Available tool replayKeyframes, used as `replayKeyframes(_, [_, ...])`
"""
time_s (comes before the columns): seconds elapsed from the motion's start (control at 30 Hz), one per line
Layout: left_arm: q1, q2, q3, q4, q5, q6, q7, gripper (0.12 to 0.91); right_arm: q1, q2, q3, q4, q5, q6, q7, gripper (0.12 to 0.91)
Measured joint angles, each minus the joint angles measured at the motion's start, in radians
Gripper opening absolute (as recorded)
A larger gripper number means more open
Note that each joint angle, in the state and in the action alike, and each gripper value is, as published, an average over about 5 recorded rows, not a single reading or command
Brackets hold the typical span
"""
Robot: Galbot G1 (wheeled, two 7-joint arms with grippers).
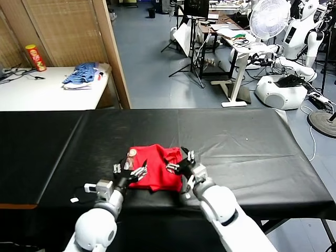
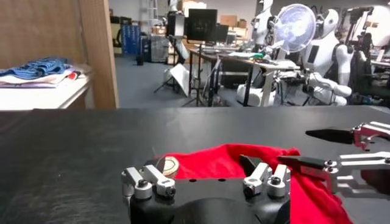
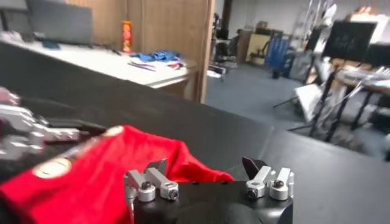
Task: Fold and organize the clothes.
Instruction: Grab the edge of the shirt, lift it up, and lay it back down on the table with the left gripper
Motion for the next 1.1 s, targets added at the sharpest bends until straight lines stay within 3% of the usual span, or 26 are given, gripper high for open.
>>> replayKeyframes(0.23, [0.0,0.003,-0.014,0.022,-0.011,-0.005,0.002,0.798,-0.001,0.059,0.056,-0.1,-0.159,0.018,0.143,0.798])
replayKeyframes(0.3, [-0.005,0.003,-0.02,0.031,-0.026,-0.007,0.003,0.798,-0.012,0.066,0.078,-0.107,-0.167,0.017,0.155,0.798])
replayKeyframes(0.5, [-0.026,-0.01,-0.046,0.063,-0.123,-0.014,0.006,0.798,-0.067,0.054,0.137,-0.045,-0.057,0.027,0.109,0.798])
replayKeyframes(0.73, [-0.032,-0.028,-0.079,0.103,-0.303,-0.045,0.006,0.798,-0.153,0.027,0.194,0.096,0.095,0.016,0.08,0.798])
replayKeyframes(1.1, [-0.045,-0.049,-0.117,0.18,-0.512,-0.117,0.003,0.798,-0.238,0.018,0.251,0.224,0.181,0.015,0.069,0.798])
